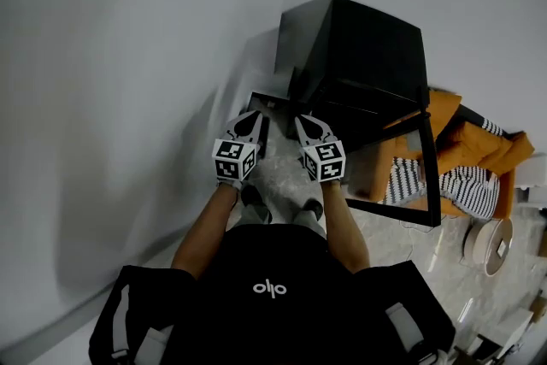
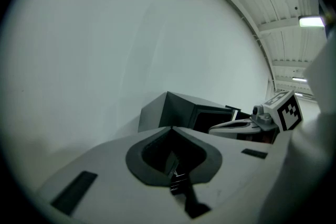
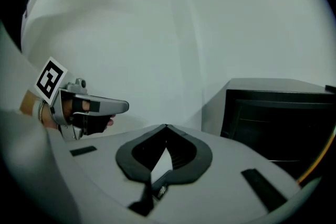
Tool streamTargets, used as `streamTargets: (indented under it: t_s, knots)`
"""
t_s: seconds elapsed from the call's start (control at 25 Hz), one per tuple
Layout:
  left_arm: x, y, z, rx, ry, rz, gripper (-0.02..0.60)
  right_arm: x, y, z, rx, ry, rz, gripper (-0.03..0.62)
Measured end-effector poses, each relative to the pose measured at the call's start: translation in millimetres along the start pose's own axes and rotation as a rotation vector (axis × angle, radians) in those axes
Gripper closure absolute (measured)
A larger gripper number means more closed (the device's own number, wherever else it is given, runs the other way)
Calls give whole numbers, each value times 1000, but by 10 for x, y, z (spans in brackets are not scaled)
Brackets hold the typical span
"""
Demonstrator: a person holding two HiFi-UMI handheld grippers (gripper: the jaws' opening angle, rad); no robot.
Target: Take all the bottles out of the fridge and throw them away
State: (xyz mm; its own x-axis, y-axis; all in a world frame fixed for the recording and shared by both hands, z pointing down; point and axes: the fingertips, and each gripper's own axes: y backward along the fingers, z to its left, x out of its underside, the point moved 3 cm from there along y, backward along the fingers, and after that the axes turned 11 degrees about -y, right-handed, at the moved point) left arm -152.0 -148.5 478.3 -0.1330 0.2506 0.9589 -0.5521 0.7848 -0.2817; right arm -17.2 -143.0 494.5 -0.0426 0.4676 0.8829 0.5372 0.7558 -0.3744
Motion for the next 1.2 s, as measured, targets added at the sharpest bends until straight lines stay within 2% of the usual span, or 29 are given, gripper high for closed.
streamTargets:
  t_s: [0.24,0.44,0.84,1.2]
  knots:
    - [-31,152,-565,27,-36,-22,575,175,610,-158,38,0,-21,585]
    - [-49,285,-1167,0,-48,-35,575,285,1231,-376,42,-10,-37,585]
    - [186,707,-2474,-54,-40,-36,574,772,2498,-626,27,-19,-47,585]
    - [350,964,-3233,-68,-42,-28,575,1113,3231,-729,24,-35,-51,585]
